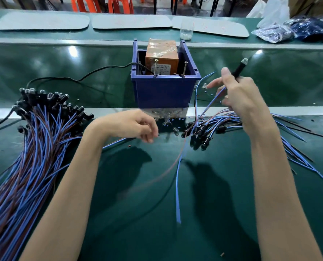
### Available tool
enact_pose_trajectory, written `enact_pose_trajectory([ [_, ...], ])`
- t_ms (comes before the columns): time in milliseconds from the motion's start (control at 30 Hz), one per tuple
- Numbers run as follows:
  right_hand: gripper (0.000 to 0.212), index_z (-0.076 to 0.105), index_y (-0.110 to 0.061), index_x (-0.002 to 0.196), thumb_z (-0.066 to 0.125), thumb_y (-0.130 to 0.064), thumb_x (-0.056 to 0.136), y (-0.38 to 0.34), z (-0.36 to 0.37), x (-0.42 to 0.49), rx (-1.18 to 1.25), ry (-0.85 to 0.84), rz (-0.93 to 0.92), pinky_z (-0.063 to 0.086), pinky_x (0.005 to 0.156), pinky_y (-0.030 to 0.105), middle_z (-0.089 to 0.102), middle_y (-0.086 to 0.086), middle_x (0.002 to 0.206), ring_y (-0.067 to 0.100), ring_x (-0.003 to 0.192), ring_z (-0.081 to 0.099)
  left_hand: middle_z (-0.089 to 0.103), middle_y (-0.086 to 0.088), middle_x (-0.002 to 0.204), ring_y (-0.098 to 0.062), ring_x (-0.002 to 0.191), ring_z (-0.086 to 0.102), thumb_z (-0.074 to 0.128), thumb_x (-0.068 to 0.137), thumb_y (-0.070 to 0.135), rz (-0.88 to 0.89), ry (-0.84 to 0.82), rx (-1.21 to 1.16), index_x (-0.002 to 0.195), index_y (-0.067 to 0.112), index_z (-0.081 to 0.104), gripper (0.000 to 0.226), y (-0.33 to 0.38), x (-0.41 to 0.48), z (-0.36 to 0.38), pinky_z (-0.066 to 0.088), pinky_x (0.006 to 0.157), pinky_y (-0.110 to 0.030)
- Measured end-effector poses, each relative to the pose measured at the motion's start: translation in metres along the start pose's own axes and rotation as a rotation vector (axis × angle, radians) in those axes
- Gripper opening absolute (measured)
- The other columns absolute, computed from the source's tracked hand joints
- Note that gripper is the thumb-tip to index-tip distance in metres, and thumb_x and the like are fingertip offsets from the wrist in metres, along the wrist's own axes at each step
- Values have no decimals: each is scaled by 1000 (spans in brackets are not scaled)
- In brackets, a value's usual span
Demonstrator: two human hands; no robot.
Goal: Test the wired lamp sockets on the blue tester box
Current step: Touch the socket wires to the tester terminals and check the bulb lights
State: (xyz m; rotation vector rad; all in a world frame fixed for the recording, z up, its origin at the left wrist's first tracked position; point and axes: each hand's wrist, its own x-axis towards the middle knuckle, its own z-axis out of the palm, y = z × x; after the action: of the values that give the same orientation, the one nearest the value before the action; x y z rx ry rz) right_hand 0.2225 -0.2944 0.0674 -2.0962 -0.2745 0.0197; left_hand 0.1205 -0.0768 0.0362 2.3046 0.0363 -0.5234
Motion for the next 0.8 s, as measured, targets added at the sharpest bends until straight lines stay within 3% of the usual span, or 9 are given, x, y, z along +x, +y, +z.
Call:
enact_pose_trajectory([
  [100,35,68,-15,87,41,-30,103,-7,-2,-5,171,13,-84,46,55,17,62,3,80,8,58,63,72,1,84,-11,75,63,49,88,4,-153,156,243,88,19,62,19,-17,4,-7,50,79,-26],
  [167,27,69,-8,104,45,-20,102,-8,1,-6,71,175,-307,53,79,27,61,7,99,13,83,67,72,1,88,-15,84,61,56,90,17,-246,191,315,88,21,62,6,-26,4,-11,49,83,-29],
  [233,25,67,-5,113,49,-9,96,-9,6,-7,-125,381,-577,43,99,20,53,16,114,11,102,54,71,0,90,-19,91,59,65,87,34,-330,223,344,87,23,60,12,-33,4,-13,49,85,-33],
  [300,29,65,0,116,51,-1,91,-9,13,-7,-227,459,-720,31,105,11,47,24,122,13,115,41,67,0,94,-22,97,58,72,80,43,-394,265,365,86,25,61,22,-38,4,-14,50,88,-38],
  [433,40,60,3,123,54,10,84,12,25,1,-450,222,-671,23,112,15,38,26,135,26,130,36,69,-1,93,-23,94,61,83,68,41,-417,262,433,75,28,63,25,-40,8,-8,52,85,-36],
  [533,43,58,2,123,48,10,82,34,30,7,-706,-246,-329,31,112,40,31,19,144,33,132,36,68,0,94,-21,90,60,83,68,38,-392,269,471,71,30,60,25,-40,12,-6,52,82,-33],
  [600,46,55,-2,128,42,6,85,42,33,7,-819,-515,-124,34,108,41,35,17,145,33,130,39,67,1,93,-20,88,59,82,70,38,-379,285,485,71,30,60,23,-41,13,-6,52,79,-31],
  [733,64,50,-24,139,40,5,82,36,30,8,-790,-480,-154,38,106,41,43,6,146,28,131,42,68,2,89,-22,87,63,79,69,38,-370,346,462,68,30,61,20,-41,12,-8,54,78,-34],
  [800,56,54,-30,135,47,-2,88,27,26,5,-700,-424,-229,42,101,35,53,2,136,22,120,51,69,2,87,-22,87,63,78,69,37,-358,342,445,67,29,62,18,-41,11,-8,55,80,-37],
])
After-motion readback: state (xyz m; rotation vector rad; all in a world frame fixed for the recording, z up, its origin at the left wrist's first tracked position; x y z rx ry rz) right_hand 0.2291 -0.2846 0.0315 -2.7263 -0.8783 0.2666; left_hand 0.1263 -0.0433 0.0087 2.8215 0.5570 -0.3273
